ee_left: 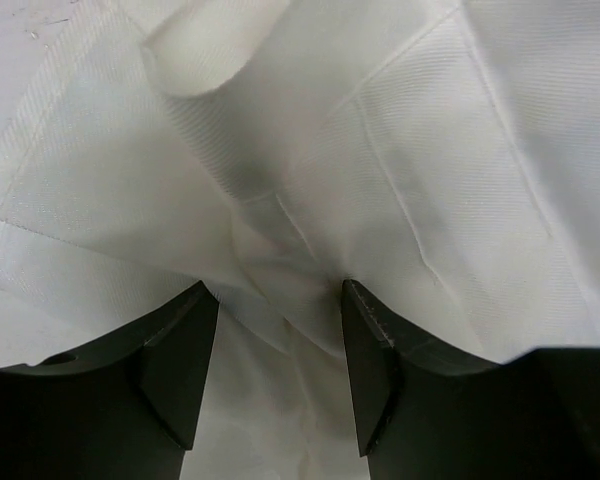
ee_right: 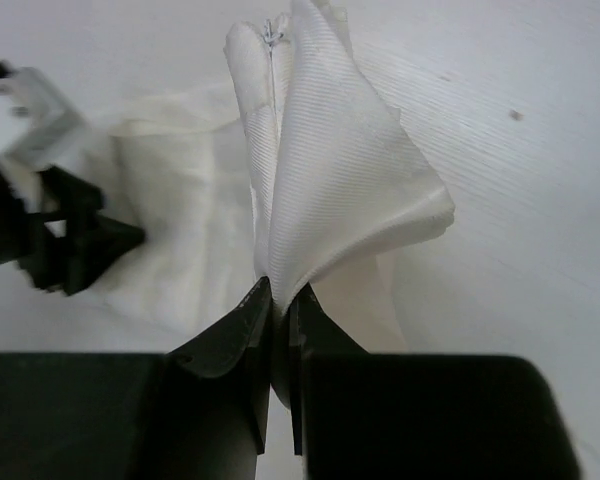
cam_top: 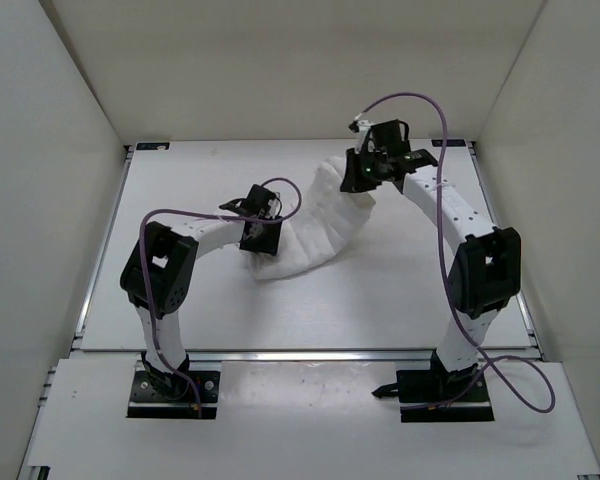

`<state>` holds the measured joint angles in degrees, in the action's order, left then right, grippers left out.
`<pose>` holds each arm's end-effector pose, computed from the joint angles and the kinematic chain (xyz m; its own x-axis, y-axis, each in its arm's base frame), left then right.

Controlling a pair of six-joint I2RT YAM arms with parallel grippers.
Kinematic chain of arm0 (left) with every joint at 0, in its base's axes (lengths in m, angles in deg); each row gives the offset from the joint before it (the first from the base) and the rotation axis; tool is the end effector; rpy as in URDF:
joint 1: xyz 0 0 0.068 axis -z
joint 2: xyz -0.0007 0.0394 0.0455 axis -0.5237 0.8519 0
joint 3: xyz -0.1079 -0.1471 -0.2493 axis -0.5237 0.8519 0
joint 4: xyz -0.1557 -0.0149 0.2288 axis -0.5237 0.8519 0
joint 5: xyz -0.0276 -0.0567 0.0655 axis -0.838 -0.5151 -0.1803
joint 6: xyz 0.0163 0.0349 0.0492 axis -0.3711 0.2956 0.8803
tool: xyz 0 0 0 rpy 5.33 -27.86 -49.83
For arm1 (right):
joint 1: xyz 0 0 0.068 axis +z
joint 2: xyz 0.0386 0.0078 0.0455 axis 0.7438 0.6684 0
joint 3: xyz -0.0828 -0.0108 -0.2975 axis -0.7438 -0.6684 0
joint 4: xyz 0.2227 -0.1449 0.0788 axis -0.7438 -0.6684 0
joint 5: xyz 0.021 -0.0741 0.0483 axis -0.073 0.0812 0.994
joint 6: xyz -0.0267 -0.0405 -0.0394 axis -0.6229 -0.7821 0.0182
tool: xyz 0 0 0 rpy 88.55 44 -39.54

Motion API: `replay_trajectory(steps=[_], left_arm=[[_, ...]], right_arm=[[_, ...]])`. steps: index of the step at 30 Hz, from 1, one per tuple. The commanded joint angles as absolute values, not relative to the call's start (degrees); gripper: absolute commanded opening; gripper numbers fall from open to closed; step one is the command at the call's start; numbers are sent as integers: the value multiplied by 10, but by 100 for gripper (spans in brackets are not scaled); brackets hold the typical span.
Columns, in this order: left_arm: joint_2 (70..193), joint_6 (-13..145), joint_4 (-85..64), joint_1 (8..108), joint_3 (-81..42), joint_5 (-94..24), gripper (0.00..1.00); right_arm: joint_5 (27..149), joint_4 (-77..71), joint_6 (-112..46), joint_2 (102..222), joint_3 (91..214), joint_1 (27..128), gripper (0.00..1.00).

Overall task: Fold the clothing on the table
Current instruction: Fold the skirt

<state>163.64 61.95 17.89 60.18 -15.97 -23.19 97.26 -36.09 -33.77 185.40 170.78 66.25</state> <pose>0.3561 -0.1909 0.1718 -0.8906 0.1781 -0.4184 0.2242 0.9725 -0.0631 0.4219 0.1532 0.3330 -0.7136 -0.1285 -0.6887 -0.4226 0.8630 0.2768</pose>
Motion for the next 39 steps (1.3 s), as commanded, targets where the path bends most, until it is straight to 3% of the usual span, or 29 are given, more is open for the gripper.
replay_trajectory(steps=[1, 9, 20, 29, 31, 32, 33, 39], left_arm=[[1648, 622, 199, 600, -162, -295, 63], [1655, 608, 172, 555, -139, -384, 61], [1638, 608, 142, 483, -78, -504, 63], [1630, 623, 152, 457, -64, -535, 65], [1621, 616, 145, 444, -58, -545, 65], [1610, 614, 142, 439, -46, -558, 65], [1605, 609, 131, 427, -46, -574, 65], [1533, 597, 128, 388, -55, -602, 67]], right_arm=[[976, -360, -320, 1827, 1729, 718, 0], [1008, -293, -266, 1876, 1689, 813, 0], [1080, -237, -211, 1956, 1726, 849, 1], [1133, -210, -179, 2007, 1738, 872, 0], [1129, -223, -184, 2008, 1749, 873, 11], [1122, -228, -180, 2004, 1753, 872, 24], [1122, -232, -188, 2001, 1756, 869, 31], [1091, -227, -192, 1923, 1752, 852, 57]])
